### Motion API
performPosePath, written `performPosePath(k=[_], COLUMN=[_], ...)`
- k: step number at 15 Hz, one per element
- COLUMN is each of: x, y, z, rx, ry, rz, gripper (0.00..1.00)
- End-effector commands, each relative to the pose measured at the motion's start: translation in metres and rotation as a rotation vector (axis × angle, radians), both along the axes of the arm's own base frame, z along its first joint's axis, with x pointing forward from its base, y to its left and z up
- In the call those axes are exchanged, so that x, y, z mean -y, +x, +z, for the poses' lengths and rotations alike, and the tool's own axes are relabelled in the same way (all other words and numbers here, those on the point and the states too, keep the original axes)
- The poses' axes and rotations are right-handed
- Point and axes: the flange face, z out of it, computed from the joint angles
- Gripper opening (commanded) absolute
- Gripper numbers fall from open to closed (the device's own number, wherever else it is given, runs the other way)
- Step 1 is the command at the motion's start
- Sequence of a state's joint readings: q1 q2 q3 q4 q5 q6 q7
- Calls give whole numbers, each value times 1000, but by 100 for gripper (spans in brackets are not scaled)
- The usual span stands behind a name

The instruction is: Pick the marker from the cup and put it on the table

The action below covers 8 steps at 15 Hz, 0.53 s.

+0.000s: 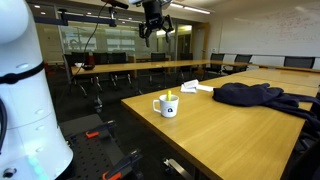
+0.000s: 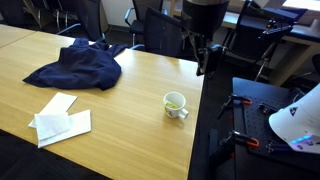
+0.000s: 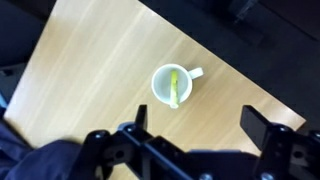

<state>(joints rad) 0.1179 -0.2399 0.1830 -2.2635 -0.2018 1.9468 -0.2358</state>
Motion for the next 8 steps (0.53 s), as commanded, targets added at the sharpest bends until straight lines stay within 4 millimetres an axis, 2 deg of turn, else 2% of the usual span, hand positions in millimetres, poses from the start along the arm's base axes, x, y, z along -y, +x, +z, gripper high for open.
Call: performPosePath(k=[1, 5, 8], x=[21, 43, 45], y=[-2, -3, -6], z=[-36, -83, -113], rx=[79, 172, 237], ry=[60, 148, 234], rz=[167, 322, 421], gripper=[100, 100, 100])
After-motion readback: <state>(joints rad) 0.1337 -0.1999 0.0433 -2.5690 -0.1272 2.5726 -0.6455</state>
